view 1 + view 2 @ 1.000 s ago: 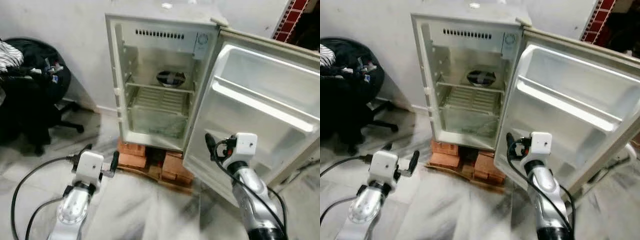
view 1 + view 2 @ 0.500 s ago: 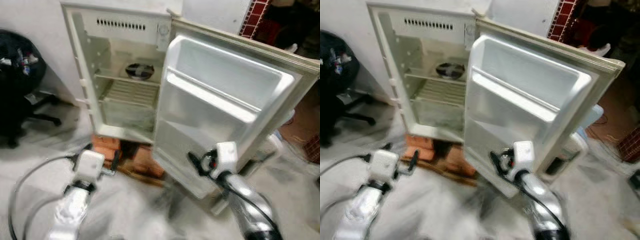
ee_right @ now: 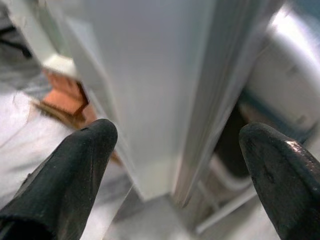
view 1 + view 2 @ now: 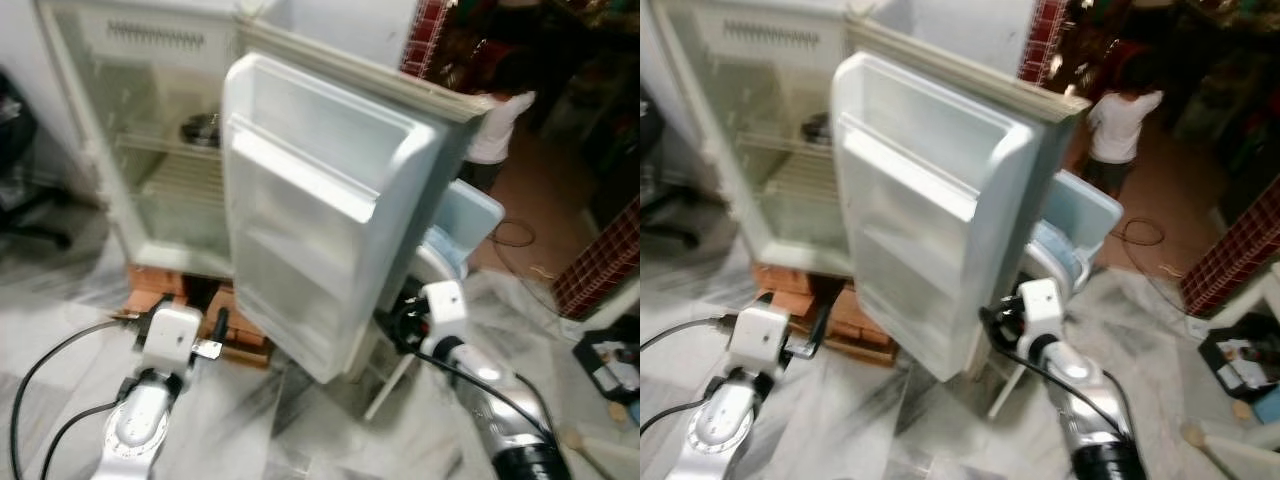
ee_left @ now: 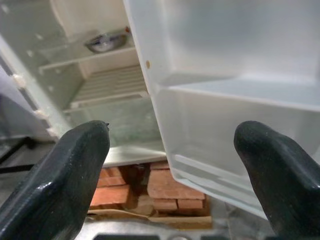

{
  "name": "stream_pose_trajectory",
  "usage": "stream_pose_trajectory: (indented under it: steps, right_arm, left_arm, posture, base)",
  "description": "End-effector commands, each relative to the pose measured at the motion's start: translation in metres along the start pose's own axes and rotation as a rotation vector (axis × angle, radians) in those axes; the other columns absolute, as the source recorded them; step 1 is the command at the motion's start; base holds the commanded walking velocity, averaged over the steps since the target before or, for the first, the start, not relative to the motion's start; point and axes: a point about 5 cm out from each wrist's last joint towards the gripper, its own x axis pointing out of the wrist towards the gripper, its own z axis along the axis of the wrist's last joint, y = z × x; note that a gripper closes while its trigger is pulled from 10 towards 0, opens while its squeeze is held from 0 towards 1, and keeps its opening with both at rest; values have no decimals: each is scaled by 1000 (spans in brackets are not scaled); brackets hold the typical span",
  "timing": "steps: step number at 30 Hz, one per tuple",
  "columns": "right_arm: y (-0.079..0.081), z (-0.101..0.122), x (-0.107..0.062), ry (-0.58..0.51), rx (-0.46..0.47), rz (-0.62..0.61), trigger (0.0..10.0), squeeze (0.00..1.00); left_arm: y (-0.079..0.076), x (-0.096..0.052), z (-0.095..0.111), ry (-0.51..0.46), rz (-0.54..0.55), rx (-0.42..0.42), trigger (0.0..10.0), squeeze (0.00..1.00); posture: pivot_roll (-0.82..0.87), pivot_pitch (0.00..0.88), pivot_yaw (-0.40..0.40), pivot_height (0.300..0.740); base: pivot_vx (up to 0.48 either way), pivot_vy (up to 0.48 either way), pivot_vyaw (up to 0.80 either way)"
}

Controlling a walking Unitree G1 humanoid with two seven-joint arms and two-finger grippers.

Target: Restocking fridge

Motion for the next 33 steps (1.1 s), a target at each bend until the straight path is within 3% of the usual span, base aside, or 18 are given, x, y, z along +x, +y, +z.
stream_pose_trajectory:
  steps: [1,3,8,14,20,26,33]
  right_arm:
    - [-15,7,0,-31,10,-83,10000,0]
    - [-15,9,1,-40,4,-92,10000,0]
    - [-17,34,10,-160,11,-134,10000,0]
    - [-20,63,20,-282,5,-222,10000,0]
    - [-16,73,28,-298,19,-293,10000,0]
    - [-20,73,35,-252,20,-399,10000,0]
    - [-10,85,49,-237,63,-410,10000,0]
  left_arm:
    - [-2,2,4,-19,-2,-2,10000,0]
    - [-2,3,5,-22,6,-8,10000,0]
    - [9,0,-3,40,141,-80,10000,0]
    - [10,-6,-7,59,175,-95,10000,0]
    - [12,-3,-3,44,190,-99,10000,0]
    - [17,-1,9,0,170,-50,10000,0]
    - [11,-6,1,29,170,-67,10000,0]
  posture:
    - [78,0,-39,740]
    - [79,0,-40,740]
    - [86,7,-41,740]
    - [96,10,-51,740]
    - [102,10,-52,740]
    - [116,37,-64,740]
    - [112,36,-72,740]
  base:
    - [0,0,0]
    - [0,0,0]
    - [0,0,0]
    - [0,0,506]
    - [0,0,682]
    - [0,0,0]
    - [0,0,0]
